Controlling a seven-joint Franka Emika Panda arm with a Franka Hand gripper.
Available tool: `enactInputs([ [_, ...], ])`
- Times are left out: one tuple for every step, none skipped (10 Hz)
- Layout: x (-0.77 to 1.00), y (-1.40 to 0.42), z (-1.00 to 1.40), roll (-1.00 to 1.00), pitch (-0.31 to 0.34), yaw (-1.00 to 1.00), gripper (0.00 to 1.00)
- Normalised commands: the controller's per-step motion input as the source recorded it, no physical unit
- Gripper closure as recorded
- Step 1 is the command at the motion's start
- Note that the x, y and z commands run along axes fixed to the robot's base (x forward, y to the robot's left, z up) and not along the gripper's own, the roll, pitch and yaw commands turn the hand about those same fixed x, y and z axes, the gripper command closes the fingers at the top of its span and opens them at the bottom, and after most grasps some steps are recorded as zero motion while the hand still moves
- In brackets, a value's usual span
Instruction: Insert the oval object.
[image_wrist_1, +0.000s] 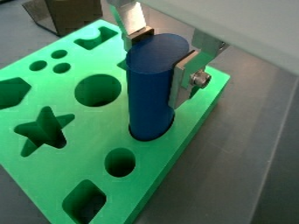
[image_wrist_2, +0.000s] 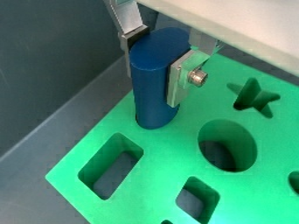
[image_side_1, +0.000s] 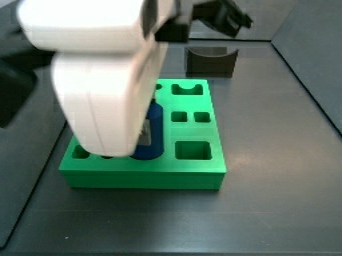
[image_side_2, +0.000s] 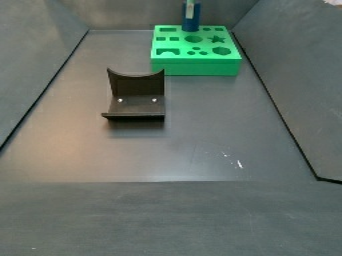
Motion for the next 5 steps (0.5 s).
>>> enactInputs([
  [0.21, 0.12, -0.64, 0.00, -0.020, -0.09, 1.00],
  [0.15, 0.11, -0.48, -0.03, -0.027, -0.11, 1.00],
  [0.10, 0.09, -0.43, -0.11, -0.067, -0.11, 1.00],
  [0.01, 0.05, -0.33, -0.17, -0.163, -0.08, 1.00],
  [0.04, 0.11, -0.04, -0.13, 0.000, -0.09, 1.00],
])
